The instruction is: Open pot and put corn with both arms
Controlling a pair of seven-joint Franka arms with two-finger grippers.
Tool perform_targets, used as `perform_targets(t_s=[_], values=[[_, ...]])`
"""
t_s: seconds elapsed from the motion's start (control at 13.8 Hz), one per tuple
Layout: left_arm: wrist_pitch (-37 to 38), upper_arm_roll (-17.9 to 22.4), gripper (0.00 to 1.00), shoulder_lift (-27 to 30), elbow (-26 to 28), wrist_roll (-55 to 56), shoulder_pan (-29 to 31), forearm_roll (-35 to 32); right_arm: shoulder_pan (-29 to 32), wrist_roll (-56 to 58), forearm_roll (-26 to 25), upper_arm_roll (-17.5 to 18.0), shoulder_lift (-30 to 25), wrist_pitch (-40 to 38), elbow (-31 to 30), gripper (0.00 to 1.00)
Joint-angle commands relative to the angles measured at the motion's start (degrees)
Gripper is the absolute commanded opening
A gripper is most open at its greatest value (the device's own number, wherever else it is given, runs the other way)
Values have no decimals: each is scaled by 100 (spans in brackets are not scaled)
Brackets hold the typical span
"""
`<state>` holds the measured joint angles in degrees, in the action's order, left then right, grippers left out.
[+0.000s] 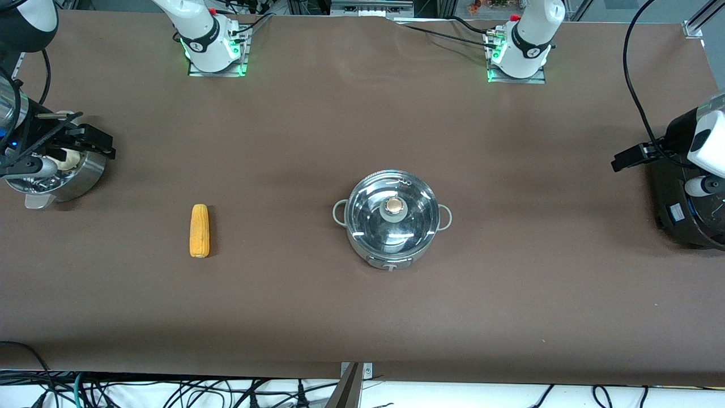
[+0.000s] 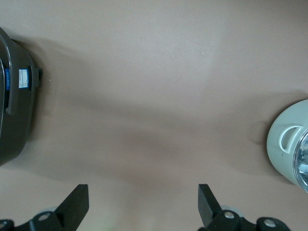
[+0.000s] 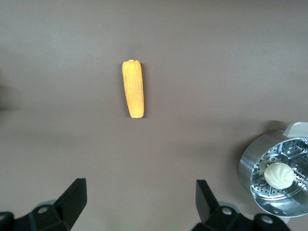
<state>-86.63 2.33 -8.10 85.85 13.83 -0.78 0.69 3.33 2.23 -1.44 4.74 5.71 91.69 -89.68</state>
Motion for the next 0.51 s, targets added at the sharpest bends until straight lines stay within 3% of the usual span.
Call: perform_targets(t_s=[0.0, 0.44], values=[[85, 30, 100, 19, -77, -1006, 113, 2, 1, -12, -32, 27, 53, -99, 117, 100], [102, 21, 100, 1, -200, -1172, 201, 2, 36, -3, -58, 27, 53, -90, 135, 100]])
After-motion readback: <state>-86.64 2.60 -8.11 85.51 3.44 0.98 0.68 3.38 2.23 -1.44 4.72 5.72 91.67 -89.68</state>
